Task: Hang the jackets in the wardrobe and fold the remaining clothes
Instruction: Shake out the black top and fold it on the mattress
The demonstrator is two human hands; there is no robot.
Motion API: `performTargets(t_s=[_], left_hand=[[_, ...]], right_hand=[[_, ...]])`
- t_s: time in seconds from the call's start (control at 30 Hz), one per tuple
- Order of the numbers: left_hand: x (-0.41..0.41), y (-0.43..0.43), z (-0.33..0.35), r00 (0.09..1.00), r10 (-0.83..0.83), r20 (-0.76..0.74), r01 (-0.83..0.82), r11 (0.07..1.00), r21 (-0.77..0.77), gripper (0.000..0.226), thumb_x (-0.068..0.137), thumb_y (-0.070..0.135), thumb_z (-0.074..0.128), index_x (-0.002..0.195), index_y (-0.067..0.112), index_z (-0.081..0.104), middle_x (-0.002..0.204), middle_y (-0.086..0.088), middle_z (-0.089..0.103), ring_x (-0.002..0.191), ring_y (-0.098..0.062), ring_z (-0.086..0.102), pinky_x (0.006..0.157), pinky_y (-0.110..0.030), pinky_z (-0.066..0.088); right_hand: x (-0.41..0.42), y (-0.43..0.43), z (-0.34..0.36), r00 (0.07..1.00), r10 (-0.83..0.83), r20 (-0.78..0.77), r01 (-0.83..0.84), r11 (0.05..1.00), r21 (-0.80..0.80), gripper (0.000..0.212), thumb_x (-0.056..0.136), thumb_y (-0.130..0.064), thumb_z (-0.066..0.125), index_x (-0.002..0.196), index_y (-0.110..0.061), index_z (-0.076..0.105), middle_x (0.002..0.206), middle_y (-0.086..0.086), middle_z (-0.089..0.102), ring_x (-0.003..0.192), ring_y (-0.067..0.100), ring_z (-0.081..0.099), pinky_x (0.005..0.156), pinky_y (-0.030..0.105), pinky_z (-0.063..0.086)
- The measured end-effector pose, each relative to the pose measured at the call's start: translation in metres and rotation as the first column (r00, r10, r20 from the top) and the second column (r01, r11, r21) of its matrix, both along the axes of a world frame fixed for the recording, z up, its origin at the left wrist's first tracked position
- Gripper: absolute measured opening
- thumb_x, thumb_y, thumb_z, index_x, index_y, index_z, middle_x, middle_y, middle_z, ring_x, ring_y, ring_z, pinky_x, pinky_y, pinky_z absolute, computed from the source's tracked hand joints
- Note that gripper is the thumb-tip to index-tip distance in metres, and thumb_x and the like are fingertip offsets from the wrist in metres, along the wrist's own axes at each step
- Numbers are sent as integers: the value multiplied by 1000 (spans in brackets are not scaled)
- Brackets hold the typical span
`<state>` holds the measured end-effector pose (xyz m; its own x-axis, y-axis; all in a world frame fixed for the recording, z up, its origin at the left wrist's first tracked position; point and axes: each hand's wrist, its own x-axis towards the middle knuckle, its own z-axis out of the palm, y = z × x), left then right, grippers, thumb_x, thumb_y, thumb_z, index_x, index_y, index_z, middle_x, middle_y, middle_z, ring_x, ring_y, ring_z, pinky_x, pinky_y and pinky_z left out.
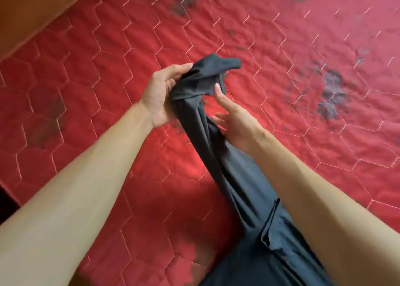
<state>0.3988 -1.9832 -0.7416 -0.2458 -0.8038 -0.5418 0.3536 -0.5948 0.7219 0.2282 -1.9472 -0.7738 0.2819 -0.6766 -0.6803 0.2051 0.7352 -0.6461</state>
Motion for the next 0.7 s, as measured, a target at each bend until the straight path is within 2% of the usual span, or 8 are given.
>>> performTargets(t_s=[0.07,0.13,0.17,0.23,0.33,0.4,0.53,0.7], left_hand=[[10,-3,9,999,-34,-34,34,999,-5,24,86,30,57,90,9,69,84,-7,68,79,-22,65,79,-30,54],[19,-3,14,995,-86,-50,86,996,-9,25,89,30,56,89,9,69,83,-7,68,80,-22,65,79,-31,55],[23,-3,15,993,-110,-37,110,994,-16,25,90,29,56,89,9,71,85,-7,69,81,-23,66,81,-32,55],[25,-1,16,987,-163,5,163,986,-22,25,86,27,59,93,9,75,90,-8,72,85,-23,68,87,-34,55],[24,3,12,976,-213,52,214,977,-19,23,83,28,64,96,16,78,98,-6,72,95,-21,67,101,-36,47],[19,7,7,957,-259,130,264,964,-22,25,83,34,68,104,21,74,102,-4,66,98,-21,60,100,-45,39],[-9,21,-9,884,-300,358,314,949,19,32,91,35,65,121,24,68,116,0,72,113,-16,64,110,-45,42],[-70,62,-29,754,-386,532,379,916,129,29,90,29,69,118,22,69,117,-5,72,115,-21,65,107,-46,45]], right_hand=[[3,-8,9,996,8,92,-7,1000,-8,39,69,-53,71,95,-25,77,100,-2,76,95,11,70,96,28,50],[8,-15,19,982,-69,178,73,997,-14,32,85,-31,67,114,-16,66,102,2,74,86,13,72,80,26,57],[9,-18,25,981,-99,166,109,993,-50,19,93,-17,60,112,-15,63,92,0,73,76,11,71,73,25,57],[8,-25,39,987,-149,56,157,974,-166,20,95,0,51,95,-16,63,72,-5,66,63,8,61,67,24,52],[-5,-23,65,974,-91,-209,9,932,-363,15,96,-12,60,84,-19,66,72,-6,64,62,5,58,62,22,49],[-22,-12,83,943,-83,-322,-73,893,-444,16,97,-25,63,83,-19,69,71,-7,65,61,4,60,56,20,49],[-88,30,114,907,-285,-309,74,833,-548,26,100,-29,58,84,-9,63,63,-3,60,56,10,56,52,22,48],[-207,126,130,757,-549,-355,287,767,-574,17,102,-18,54,94,-20,69,65,-10,61,55,5,52,50,15,44]])
